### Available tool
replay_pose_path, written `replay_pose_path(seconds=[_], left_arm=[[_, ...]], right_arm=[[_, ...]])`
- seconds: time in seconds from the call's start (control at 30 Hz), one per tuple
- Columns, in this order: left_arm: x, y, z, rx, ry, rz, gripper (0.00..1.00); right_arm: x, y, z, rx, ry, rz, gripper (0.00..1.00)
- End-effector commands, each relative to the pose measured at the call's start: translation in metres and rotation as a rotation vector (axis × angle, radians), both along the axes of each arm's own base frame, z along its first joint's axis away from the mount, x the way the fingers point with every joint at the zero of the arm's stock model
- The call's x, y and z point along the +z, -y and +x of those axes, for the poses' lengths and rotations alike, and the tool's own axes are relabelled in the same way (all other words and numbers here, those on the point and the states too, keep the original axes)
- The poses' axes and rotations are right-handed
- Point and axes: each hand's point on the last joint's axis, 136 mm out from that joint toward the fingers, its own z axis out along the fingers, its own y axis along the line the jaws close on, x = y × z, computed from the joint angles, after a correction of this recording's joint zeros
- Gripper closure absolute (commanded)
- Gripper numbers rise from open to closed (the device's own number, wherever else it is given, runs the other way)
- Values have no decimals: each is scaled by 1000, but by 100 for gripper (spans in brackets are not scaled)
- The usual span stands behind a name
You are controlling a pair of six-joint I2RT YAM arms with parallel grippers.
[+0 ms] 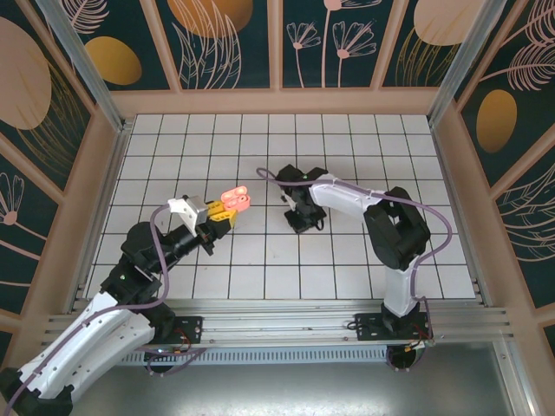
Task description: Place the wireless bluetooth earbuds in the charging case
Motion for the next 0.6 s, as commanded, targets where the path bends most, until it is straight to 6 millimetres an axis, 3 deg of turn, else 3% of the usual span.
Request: replay_pose_path(seconds=[0.0, 0.13, 0.27, 0.43, 0.57], left_arm=[[12, 3, -2, -23, 38, -37, 83], [10, 2, -4, -24, 36, -33, 83], [8, -1, -5, -16, 37, -27, 83], [6, -3, -6, -10, 39, -25, 83], [6, -2, -6, -14, 40, -23, 83]], right_arm=[[-9, 24, -11, 40, -48, -79, 89], [-13, 25, -6, 29, -59, -56, 85], [-12, 25, 0, 5, -55, -51, 72], [7, 18, 7, -26, -26, 10, 62], [25, 18, 12, -71, 9, 63, 60]])
